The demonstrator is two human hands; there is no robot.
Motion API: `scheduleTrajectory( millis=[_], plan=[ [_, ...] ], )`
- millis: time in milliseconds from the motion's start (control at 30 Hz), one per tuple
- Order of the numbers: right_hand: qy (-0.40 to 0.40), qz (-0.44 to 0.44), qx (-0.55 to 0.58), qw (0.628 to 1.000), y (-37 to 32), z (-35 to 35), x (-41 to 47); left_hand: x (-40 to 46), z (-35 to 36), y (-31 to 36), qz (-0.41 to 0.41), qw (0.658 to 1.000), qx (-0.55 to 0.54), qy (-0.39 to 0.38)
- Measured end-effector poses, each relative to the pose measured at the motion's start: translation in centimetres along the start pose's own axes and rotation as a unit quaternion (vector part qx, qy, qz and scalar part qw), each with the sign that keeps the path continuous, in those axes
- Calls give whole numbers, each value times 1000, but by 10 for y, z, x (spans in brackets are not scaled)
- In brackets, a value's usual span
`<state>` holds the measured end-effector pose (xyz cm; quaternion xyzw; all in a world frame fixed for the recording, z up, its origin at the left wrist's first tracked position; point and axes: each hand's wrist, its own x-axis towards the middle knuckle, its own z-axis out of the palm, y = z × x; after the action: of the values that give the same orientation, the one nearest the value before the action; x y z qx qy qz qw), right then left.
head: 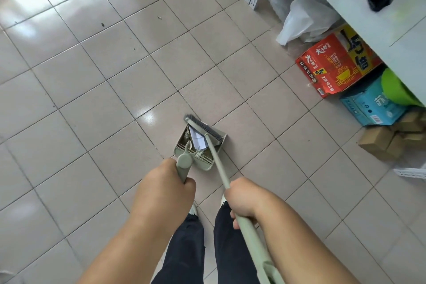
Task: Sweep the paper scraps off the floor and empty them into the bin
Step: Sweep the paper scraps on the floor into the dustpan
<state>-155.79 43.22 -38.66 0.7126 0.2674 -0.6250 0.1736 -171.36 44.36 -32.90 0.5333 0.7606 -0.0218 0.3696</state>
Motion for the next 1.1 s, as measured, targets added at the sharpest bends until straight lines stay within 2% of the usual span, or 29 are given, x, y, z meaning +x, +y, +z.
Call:
scheduleTrajectory(
  millis=[167, 333, 667, 1100],
  plan=[
    [-17, -4, -27, 999, 3, 7, -3, -3, -4, 3, 10, 1000, -3, -14],
    [20, -1, 21, 1000, 8, 8, -4, -7, -3, -5, 16, 1000, -5, -19],
    [25, 12, 60, 998, 15, 3, -23, -14, 7, -8, 44, 998, 4, -42],
    [57, 22, 206, 977, 27, -57, -47, -26, 25, 51, 134, 986, 53, -80]
  ],
)
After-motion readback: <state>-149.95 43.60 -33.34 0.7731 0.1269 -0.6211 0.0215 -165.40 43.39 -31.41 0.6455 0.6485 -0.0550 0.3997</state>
